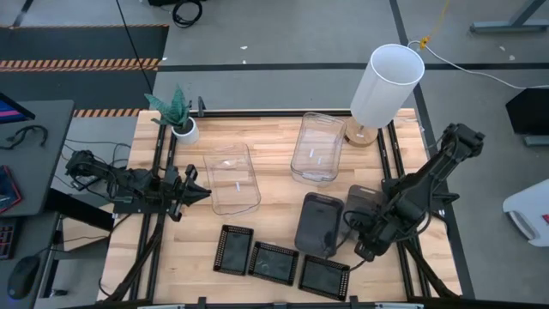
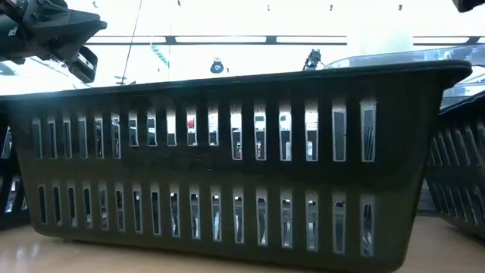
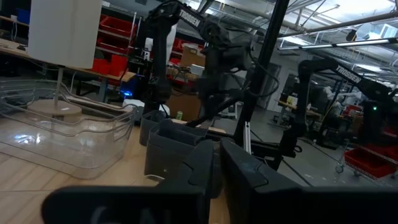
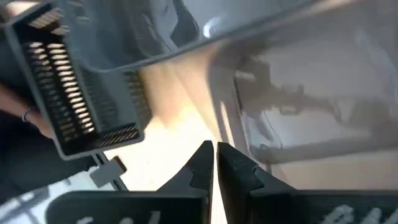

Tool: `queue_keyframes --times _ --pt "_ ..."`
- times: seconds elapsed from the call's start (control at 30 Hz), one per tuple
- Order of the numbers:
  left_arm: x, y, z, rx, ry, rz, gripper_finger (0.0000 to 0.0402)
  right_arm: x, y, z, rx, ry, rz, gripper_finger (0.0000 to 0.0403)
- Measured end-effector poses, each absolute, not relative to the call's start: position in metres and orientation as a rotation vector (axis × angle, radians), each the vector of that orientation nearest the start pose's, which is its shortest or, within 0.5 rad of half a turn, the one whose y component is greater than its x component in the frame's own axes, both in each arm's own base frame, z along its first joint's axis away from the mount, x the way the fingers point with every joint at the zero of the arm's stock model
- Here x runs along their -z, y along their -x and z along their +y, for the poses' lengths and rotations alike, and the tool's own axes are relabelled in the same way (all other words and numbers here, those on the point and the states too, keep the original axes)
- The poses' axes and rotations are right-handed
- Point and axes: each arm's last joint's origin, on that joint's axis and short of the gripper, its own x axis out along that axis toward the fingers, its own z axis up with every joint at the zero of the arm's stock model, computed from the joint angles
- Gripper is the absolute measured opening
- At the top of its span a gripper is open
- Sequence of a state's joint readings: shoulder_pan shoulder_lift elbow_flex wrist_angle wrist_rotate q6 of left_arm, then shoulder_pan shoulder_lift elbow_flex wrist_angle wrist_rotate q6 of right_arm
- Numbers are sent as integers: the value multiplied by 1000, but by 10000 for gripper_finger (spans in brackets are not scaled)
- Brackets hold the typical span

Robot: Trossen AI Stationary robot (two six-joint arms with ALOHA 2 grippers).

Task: Stack baskets by color
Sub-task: Stack the right transparent black bin on top of the left transparent black bin

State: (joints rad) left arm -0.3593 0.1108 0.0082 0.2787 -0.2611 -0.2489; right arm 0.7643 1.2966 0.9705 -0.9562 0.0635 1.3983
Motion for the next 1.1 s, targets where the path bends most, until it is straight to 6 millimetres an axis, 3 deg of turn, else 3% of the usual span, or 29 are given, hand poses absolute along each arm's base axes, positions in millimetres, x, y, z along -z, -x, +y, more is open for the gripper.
queue_keyframes --times 0.43,0.77,1.1 --pt "-184 -98 -29 119 302 -155 29 -222 -205 173 300 -539 1421 77" --pt "-184 -98 -29 118 302 -155 31 -217 -207 168 336 -484 1513 136" --pt "-184 -98 -29 118 302 -155 36 -194 -210 171 303 -385 1535 140"
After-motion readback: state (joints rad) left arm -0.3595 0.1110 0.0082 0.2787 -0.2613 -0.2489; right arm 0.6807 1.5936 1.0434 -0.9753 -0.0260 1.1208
